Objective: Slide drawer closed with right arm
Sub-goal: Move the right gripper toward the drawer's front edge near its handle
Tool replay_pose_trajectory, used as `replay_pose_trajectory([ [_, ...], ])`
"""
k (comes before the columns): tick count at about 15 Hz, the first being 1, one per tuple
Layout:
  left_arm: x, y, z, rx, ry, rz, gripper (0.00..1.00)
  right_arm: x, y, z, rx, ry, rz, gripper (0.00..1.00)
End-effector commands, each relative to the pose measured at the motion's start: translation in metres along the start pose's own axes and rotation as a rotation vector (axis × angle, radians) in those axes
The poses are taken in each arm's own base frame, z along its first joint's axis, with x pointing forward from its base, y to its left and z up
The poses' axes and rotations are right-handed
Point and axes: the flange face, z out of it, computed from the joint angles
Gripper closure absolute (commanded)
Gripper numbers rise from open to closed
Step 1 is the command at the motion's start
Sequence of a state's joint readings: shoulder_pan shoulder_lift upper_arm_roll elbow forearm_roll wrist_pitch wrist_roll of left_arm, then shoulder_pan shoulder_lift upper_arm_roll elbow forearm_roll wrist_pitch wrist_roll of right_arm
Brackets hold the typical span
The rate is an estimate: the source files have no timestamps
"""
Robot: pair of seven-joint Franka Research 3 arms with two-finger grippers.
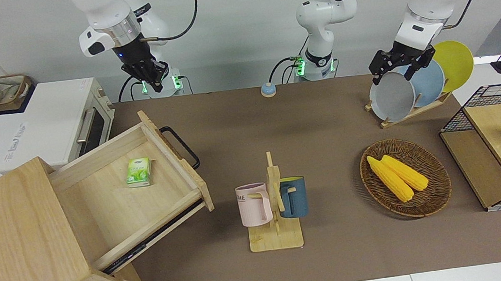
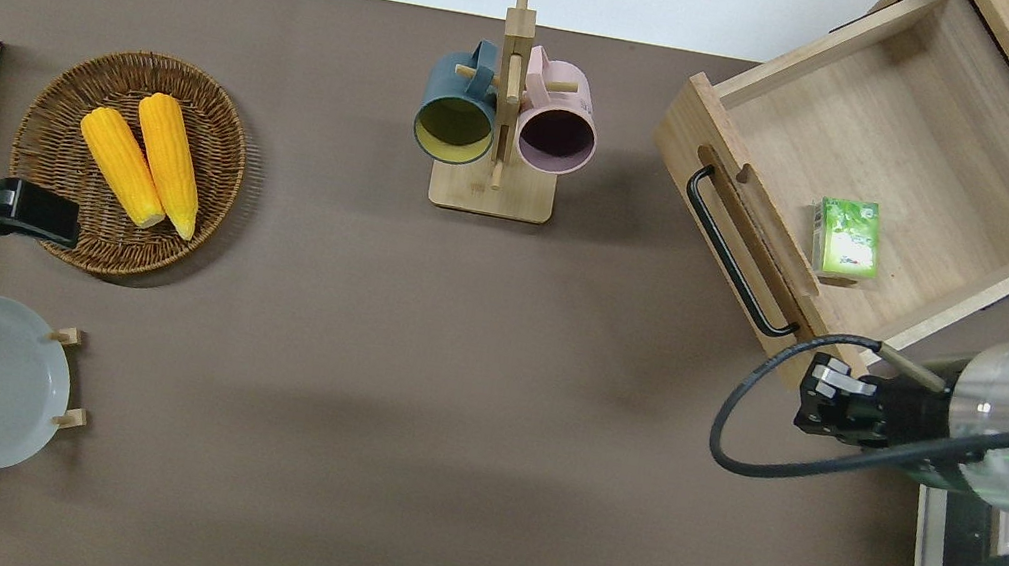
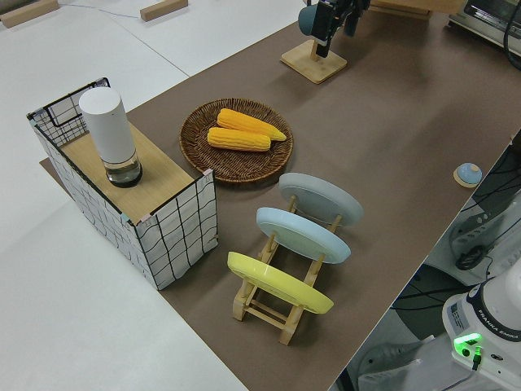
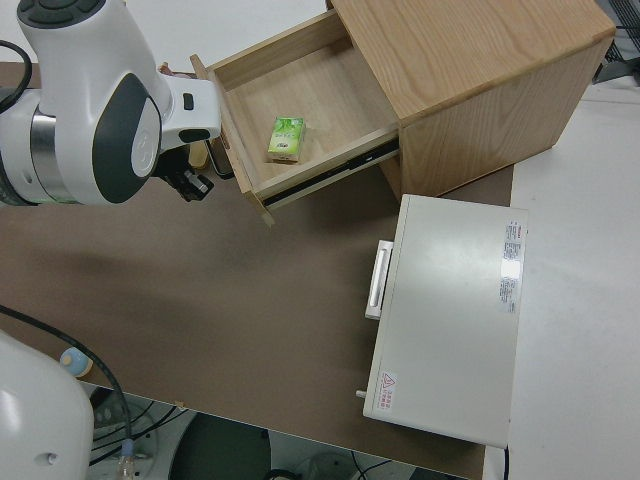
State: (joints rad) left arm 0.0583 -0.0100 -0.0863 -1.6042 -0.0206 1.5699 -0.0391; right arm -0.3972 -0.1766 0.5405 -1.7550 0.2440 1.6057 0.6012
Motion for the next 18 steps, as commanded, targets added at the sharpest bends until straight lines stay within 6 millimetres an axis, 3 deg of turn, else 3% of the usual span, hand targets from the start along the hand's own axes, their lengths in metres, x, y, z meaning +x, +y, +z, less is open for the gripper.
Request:
replay_pose_trajectory([
  [1, -0.004, -0.001, -0.002, 0.012, -0.006, 0.006, 0.00, -0.023, -0.016, 0.040, 0.031, 0.027, 0.100, 1.000],
  [4, -0.004, -0.001, -0.002, 0.012, -0.006, 0.006, 0.00, -0.023, -0.022, 0.074, 0.041, 0.056, 0.129, 1.000],
  [7, -0.005, -0.001, -0.003, 0.012, -0.004, 0.007, 0.00, -0.018, -0.022, 0.090, 0.065, 0.087, 0.191, 1.000],
  [14, -0.004, -0.001, -0.002, 0.012, -0.006, 0.008, 0.00, -0.022, -0.038, 0.098, 0.093, 0.105, 0.259, 1.000],
  [18, -0.004, -0.001, -0.002, 0.012, -0.007, 0.006, 0.00, -0.014, -0.038, 0.101, 0.105, 0.118, 0.287, 1.000],
])
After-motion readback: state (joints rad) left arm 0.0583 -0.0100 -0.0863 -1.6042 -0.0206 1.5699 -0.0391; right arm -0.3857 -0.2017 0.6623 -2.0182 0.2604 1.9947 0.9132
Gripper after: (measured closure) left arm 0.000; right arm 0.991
